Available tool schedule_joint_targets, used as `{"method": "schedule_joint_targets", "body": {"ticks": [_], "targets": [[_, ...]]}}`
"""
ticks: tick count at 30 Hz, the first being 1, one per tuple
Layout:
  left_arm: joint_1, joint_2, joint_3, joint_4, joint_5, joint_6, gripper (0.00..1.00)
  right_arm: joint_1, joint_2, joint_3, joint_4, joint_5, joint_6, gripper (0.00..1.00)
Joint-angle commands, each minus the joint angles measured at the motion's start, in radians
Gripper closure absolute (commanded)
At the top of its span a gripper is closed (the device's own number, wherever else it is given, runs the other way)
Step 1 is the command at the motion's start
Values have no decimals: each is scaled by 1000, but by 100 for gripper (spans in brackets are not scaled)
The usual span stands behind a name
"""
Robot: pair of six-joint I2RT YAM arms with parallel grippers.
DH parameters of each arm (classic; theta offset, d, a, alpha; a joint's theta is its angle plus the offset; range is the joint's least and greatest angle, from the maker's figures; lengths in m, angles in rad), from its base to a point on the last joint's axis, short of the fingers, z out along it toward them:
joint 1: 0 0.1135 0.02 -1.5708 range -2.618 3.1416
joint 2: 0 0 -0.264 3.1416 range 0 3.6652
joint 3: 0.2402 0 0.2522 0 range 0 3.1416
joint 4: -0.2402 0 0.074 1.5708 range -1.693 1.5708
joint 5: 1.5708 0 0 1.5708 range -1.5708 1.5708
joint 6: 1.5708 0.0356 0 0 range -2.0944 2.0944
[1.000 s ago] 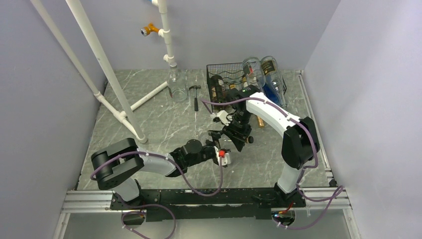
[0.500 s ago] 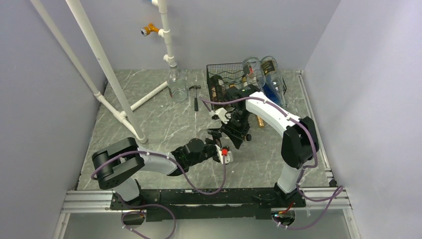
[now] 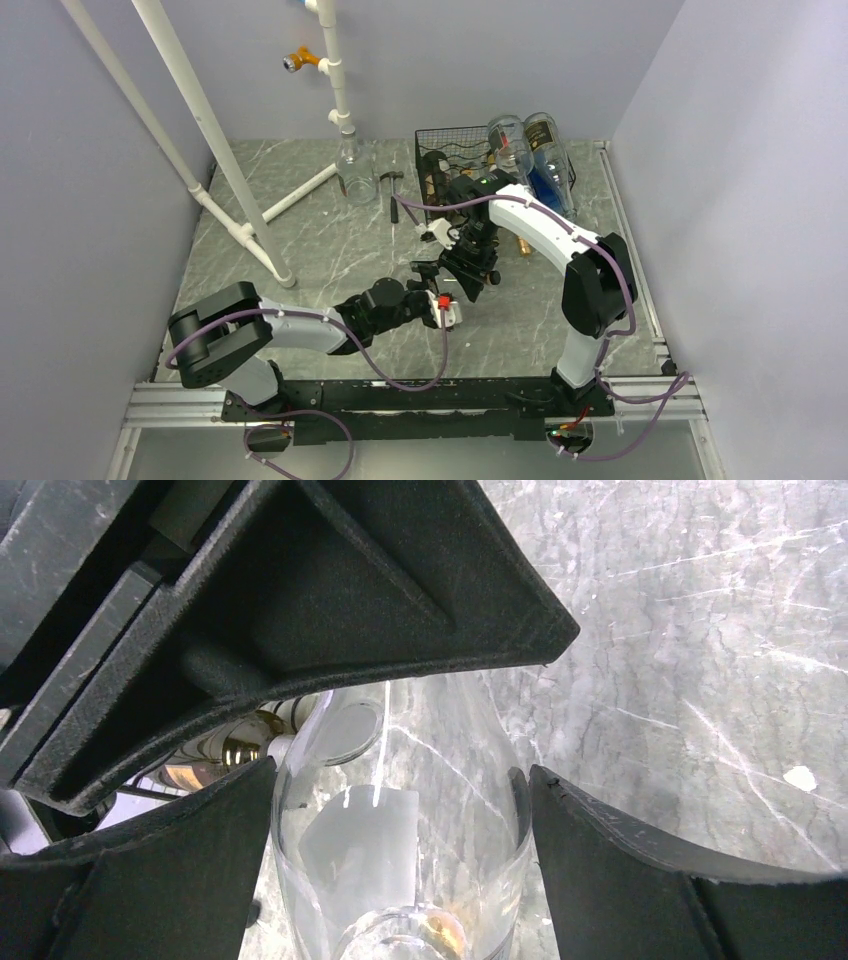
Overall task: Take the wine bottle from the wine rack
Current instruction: Place the wine bottle at the center of the board.
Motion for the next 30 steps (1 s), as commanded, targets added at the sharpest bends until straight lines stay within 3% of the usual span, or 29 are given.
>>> {"method": "schedule_joint_targets", "body": {"ticks": [1,10,18,26,30], "targets": [[21,-36,-21,51,1,-105,59,5,-34,54,-1,-67,-2,66],[43,-65,-47,78,19,-134,77,5,-36,45,18,-85,7,45],[59,-96,-74,97,27,-149,84,5,-36,39,37,-98,8,40],[79,-126,-96,100,31,-162,85,3,-66,37,78,-127,0,48],[87,-145,-106,103,44,-165,85,3,-92,65,76,-175,-20,59]]}}
